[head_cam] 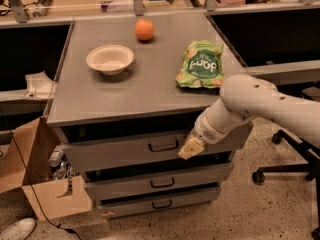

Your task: Close top drawer

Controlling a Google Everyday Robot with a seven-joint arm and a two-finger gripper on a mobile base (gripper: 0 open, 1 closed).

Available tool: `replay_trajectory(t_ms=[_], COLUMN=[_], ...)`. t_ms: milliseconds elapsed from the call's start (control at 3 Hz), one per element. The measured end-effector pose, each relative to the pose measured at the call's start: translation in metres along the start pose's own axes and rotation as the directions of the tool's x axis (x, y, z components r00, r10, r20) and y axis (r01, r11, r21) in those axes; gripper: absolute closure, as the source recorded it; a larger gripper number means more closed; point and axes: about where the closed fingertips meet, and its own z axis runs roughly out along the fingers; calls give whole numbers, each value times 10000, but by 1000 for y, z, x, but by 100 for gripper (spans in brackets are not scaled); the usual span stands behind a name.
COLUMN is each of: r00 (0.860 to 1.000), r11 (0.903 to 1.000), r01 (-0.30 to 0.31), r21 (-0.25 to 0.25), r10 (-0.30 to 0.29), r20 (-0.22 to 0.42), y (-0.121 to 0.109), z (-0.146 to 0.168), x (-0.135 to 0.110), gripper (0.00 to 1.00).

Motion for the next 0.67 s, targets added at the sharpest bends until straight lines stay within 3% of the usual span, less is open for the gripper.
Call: replay_trajectory(t_ms=[333,667], r00=[10000,10000], r11=[10000,10000], r01=[1,1], r21=[-1,-1], r10=[-1,-1], r20=[-1,-1], y=[0,0], z=[0,0], x=[0,0], gripper=[0,0])
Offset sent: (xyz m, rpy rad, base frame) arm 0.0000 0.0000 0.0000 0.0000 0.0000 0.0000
